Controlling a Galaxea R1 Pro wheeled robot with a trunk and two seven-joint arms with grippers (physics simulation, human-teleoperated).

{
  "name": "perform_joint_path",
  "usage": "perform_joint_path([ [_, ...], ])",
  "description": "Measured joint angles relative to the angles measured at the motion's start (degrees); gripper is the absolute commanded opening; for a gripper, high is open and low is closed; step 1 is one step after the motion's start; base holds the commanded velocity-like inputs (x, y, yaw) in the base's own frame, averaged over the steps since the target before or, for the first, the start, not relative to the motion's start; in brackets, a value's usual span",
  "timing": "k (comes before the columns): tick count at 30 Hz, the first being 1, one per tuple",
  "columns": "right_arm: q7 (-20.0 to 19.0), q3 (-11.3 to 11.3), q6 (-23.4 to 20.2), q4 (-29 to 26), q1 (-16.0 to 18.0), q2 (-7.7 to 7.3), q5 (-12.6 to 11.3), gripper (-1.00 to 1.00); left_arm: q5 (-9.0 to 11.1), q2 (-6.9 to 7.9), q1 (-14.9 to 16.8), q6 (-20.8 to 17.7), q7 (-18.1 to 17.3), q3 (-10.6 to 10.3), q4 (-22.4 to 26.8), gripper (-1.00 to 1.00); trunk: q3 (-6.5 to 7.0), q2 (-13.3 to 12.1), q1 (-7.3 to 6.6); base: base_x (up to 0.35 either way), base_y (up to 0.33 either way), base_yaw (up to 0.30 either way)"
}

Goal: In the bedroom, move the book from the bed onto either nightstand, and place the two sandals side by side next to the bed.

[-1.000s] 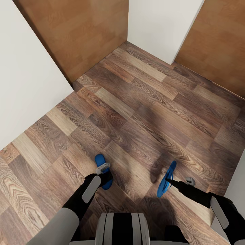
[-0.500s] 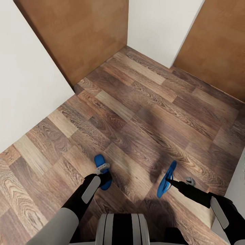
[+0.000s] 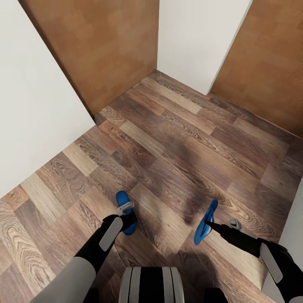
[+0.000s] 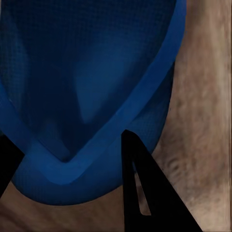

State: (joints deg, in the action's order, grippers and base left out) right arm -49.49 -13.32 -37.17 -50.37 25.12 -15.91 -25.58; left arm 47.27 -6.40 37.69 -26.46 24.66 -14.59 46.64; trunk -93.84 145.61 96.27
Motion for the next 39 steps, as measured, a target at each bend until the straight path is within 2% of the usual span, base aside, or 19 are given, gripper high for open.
perform_joint_path([
  [7, 0.33, 0.08, -0.05, 0.02, 0.0, 0.03, 0.11, -1.0, 0.21, 1.35, -0.03, -2.0, -0.8, -0.06, 0.94, -1.0, 1.55, -0.09, -0.18, 0.0, 0.0, 0.0],
  [11, 0.47, 0.08, 0.0, 0.1, 0.0, 0.07, 0.12, -1.0, 0.32, 2.83, -0.14, -2.39, -5.05, -0.06, 1.62, -1.0, 2.44, -0.15, -0.28, 0.0, 0.0, 0.0],
  [14, 1.01, 0.08, 0.05, 0.46, 0.0, 0.08, 0.17, -1.0, 0.37, 4.11, -0.24, -2.56, -10.14, -0.06, 1.8, -1.0, 3.1, -0.19, -0.36, 0.0, 0.0, 0.0],
  [18, 2.09, 0.1, 0.05, 0.77, 0.0, 0.09, 0.13, -1.0, 0.27, 4.86, -0.46, -3.3, -13.99, -0.08, 1.66, -1.0, 3.99, -0.24, -0.46, 0.0, 0.0, 0.0],
  [24, 3.55, 0.03, 0.28, 0.87, 0.0, 0.16, 0.07, -1.0, 0.29, 5.13, -1.25, -4.94, -15.63, -0.18, 1.61, -1.0, 5.32, -0.32, -0.62, 0.0, 0.0, 0.0],
  [30, 3.79, 0.03, 0.48, 1.93, -0.01, 0.25, 0.07, -1.0, 0.3, 5.11, -2.78, -5.19, -16.55, -0.44, 1.96, -1.0, 6.65, -0.4, -0.77, 0.0, 0.0, 0.0],
  [39, 3.74, 0.03, 0.47, 3.01, 0.0, 0.33, 0.01, -1.0, 0.27, 4.77, -3.14, -6.36, -18.19, -1.16, 2.04, -1.0, 8.64, -0.52, -1.0, 0.0, 0.0, 0.0],
])
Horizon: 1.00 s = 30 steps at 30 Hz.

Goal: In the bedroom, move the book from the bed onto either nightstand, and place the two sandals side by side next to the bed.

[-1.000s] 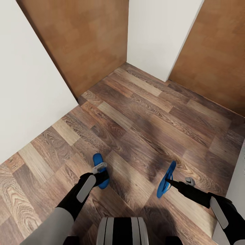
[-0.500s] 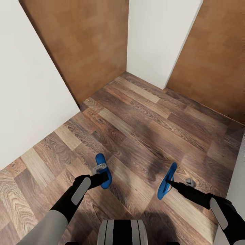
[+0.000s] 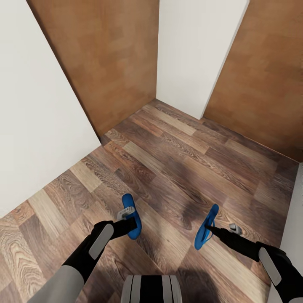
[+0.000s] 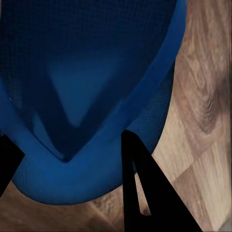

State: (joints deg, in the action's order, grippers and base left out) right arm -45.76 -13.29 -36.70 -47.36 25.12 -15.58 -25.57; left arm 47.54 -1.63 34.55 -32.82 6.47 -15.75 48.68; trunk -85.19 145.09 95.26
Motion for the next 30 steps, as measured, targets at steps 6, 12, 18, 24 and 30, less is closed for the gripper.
perform_joint_path([
  [6, -0.09, -0.07, 0.07, 1.3, 0.0, -0.04, -0.19, -1.0, 0.0, -0.19, -0.02, -0.21, -0.16, -2.64, 0.13, -1.0, 1.33, -0.08, -0.15, 0.0, 0.0, 0.0],
  [12, -0.04, -0.04, 0.08, 1.63, 0.0, -0.07, -0.23, -1.0, -0.03, -0.38, -0.02, -0.24, -0.18, -3.82, 0.12, -1.0, 2.66, -0.16, -0.31, 0.0, 0.0, 0.0],
  [18, 0.02, 0.0, 0.09, 1.66, 0.0, -0.04, -0.12, -1.0, 0.13, -1.41, -0.02, -0.23, -0.13, -3.99, 0.1, -1.0, 3.99, -0.24, -0.46, 0.0, 0.0, 0.0],
  [24, 0.06, 0.0, 0.08, 1.69, 0.0, 0.02, 0.01, -1.0, 0.06, -1.87, -0.02, -0.24, -0.1, -4.03, 0.09, -1.0, 5.32, -0.32, -0.62, 0.0, 0.0, 0.0],
  [30, 0.08, 0.0, 0.09, 1.7, 0.0, 0.02, 0.02, -1.0, 0.04, -1.95, -0.02, -0.25, -0.1, -4.08, 0.09, -1.0, 6.65, -0.4, -0.77, 0.0, 0.0, 0.0],
])
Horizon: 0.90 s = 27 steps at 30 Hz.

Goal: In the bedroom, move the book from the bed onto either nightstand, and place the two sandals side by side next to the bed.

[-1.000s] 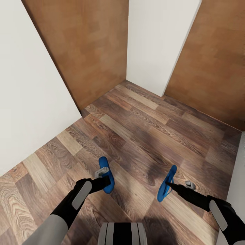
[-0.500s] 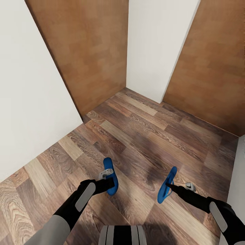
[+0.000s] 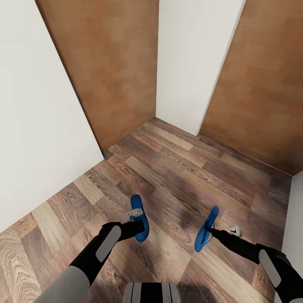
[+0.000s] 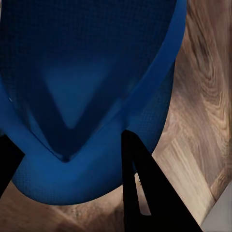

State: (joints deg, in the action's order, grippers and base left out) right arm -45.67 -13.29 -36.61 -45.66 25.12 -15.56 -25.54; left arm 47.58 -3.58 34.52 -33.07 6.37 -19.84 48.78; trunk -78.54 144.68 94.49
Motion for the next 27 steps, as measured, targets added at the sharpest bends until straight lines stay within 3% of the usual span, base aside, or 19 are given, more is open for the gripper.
perform_joint_path([
  [27, -0.04, 0.0, 0.0, -0.02, 0.0, 0.0, 0.01, -1.0, 0.09, -0.71, -0.09, 0.09, 0.07, 0.02, -0.16, -1.0, 5.99, -0.36, -0.7, 0.0, 0.0, 0.0],
])
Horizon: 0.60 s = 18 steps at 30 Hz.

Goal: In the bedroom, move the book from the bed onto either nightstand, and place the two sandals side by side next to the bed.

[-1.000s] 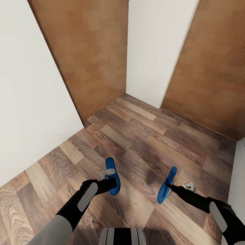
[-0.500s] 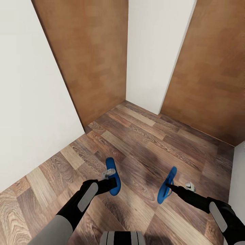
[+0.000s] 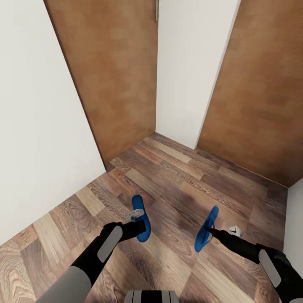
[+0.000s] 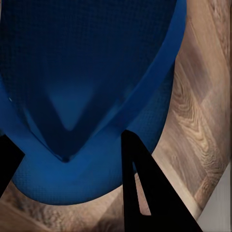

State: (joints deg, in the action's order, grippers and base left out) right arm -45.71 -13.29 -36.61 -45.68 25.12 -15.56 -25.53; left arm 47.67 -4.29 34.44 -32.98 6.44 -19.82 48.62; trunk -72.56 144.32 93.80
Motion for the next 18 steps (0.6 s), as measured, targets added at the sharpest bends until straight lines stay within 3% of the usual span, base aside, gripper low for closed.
perform_joint_path([
  [18, 0.04, 0.07, 0.0, -0.02, 0.0, 0.09, 0.07, -1.0, -0.01, -0.12, 0.0, 0.0, 0.01, 0.05, -0.02, -1.0, 3.99, -0.24, -0.46, 0.0, 0.0, 0.0],
])
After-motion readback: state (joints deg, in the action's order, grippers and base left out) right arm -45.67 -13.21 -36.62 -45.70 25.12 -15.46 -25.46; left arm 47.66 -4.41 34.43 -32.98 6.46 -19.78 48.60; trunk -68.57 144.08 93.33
